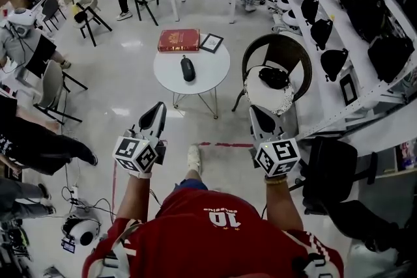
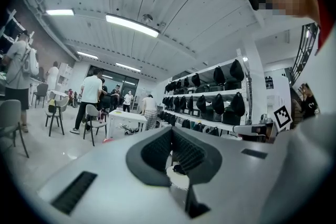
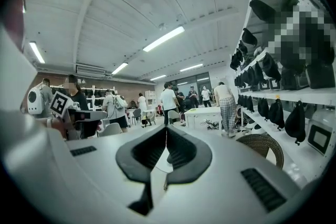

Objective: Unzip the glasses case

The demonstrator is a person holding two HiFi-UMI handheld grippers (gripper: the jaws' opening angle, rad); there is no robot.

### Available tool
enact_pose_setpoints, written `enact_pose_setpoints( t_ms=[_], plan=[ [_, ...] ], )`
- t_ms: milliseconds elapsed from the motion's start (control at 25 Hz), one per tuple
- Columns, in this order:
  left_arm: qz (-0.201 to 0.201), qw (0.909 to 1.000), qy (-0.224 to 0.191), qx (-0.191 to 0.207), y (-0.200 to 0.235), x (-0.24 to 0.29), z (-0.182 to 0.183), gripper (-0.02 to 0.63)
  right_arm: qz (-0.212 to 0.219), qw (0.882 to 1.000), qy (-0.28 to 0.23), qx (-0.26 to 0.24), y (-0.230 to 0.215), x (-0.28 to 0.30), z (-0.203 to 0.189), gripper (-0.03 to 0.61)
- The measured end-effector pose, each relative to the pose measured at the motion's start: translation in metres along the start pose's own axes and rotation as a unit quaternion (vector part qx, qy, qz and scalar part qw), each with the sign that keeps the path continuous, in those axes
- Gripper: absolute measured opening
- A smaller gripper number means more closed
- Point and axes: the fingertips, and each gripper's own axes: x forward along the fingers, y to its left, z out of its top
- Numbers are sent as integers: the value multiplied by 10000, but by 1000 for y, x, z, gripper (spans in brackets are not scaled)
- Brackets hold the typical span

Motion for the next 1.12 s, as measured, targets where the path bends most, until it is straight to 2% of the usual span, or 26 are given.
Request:
enact_pose_setpoints(
  t_ms=[400,760,1120],
  plan=[
    [-79,9999,65,-86,86,81,22,8,-98,9998,148,-37,-22,111,23,15],
    [-296,9993,109,-187,159,141,33,8,-238,9994,215,-121,-25,202,40,15],
    [-632,9973,118,-346,213,193,43,8,-450,9986,169,-230,-25,264,58,15]
  ],
)
